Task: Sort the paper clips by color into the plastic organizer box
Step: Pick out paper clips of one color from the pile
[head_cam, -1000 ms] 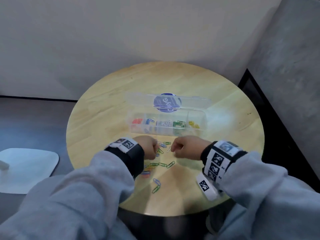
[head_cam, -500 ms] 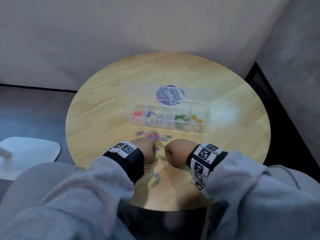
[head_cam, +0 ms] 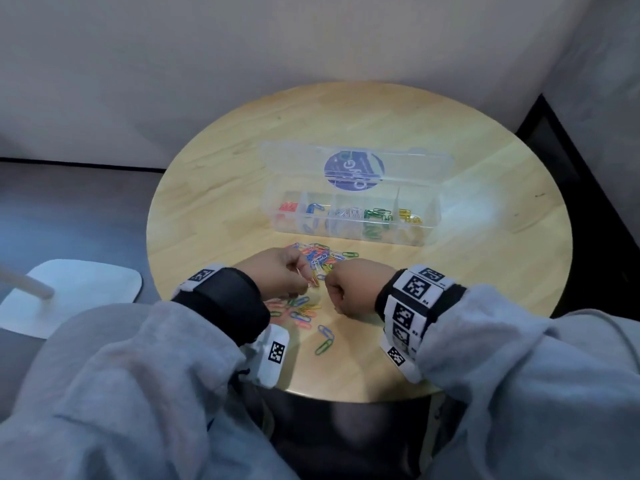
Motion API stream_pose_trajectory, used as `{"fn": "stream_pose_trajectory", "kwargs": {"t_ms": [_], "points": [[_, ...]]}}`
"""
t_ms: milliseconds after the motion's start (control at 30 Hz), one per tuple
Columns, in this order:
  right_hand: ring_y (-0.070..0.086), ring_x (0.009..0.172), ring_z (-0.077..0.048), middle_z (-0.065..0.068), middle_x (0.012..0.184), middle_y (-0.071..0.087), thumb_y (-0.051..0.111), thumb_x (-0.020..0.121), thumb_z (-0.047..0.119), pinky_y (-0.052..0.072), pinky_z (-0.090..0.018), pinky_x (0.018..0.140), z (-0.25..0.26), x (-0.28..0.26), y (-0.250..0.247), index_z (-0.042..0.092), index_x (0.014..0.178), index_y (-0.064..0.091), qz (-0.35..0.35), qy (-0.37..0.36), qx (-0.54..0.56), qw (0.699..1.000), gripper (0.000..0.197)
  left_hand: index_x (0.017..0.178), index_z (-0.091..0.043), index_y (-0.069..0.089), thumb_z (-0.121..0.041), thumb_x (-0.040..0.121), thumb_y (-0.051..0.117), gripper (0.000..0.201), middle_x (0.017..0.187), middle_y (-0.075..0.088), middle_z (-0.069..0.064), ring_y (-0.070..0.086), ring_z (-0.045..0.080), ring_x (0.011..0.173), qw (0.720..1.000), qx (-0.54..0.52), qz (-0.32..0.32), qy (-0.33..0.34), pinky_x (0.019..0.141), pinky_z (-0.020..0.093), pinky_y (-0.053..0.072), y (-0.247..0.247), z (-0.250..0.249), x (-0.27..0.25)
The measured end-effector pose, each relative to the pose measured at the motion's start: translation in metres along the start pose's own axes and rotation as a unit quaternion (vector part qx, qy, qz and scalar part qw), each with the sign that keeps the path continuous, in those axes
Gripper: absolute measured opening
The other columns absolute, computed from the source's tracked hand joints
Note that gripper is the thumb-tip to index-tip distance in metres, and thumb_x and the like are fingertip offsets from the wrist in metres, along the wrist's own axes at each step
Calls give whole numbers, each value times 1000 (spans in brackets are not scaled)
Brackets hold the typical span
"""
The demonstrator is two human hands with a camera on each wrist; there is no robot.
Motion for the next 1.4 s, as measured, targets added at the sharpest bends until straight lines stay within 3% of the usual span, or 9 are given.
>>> {"fn": "stream_pose_trajectory", "kwargs": {"t_ms": [133,300,467,600,733,900,1100,1200,1400], "points": [[47,82,-18,4,85,54,56,85,9,35,-26,57,-2,-1,2,22,85,51,-15,18,11,1000,14,73,-15,61,10,83,40,34,42,45,0,38,7,30,998,-29,26,-43,39,14,31,7,4,-2],[53,91,-22,-6,112,62,52,89,9,37,-25,71,-6,-7,8,14,109,61,5,40,-18,999,23,62,-12,57,3,84,40,32,54,46,6,42,12,37,995,14,46,-85,39,17,33,22,1,-7],[63,95,-25,-7,106,65,55,83,11,50,-29,75,-13,-15,9,11,101,66,0,76,-30,997,21,69,-9,59,2,91,35,35,61,45,8,51,15,48,990,-22,82,-112,30,11,35,35,-3,-15],[63,92,-24,-7,102,67,54,82,13,51,-28,73,-24,-28,8,11,95,68,18,107,-1,994,19,71,-5,46,1,89,35,22,54,44,9,41,9,21,982,1,88,-166,26,7,24,35,-4,-20],[56,71,-17,-1,78,66,59,75,12,48,-28,65,-47,-41,-3,19,64,55,-20,158,158,974,14,66,-6,46,1,87,35,25,60,43,10,42,16,41,982,-51,88,-161,36,15,38,38,-1,-17],[59,61,-20,-13,73,61,52,86,-3,58,-31,67,-63,-52,-2,9,74,53,-48,161,495,853,17,69,-13,45,-11,67,49,5,63,38,5,31,15,47,986,-101,87,-102,48,19,38,40,-10,-22],[49,56,-18,-7,67,44,32,93,-1,47,-19,44,-66,-58,7,5,79,52,-74,209,654,724,25,80,-19,60,-21,72,65,10,72,58,-3,50,13,61,962,260,73,-39,54,18,35,40,-15,-27],[42,54,-15,-5,66,40,40,94,6,36,-17,42,-64,-55,10,7,74,49,-64,214,629,745,22,93,-15,69,-32,70,70,29,86,65,-2,60,18,81,910,403,76,-56,67,24,43,52,-10,-24],[46,52,-15,-4,63,50,59,90,20,43,-25,56,-69,-52,6,13,75,52,-72,199,447,869,18,97,-10,72,-30,70,75,34,81,61,3,57,21,76,894,440,70,-44,64,26,42,63,-14,-13]]}}
Point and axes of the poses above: each hand's wrist, its own x-axis towards the middle knuckle, its own y-axis out of the palm, z = x × y, the point moved 6 cm from there along x, towards the middle knuckle
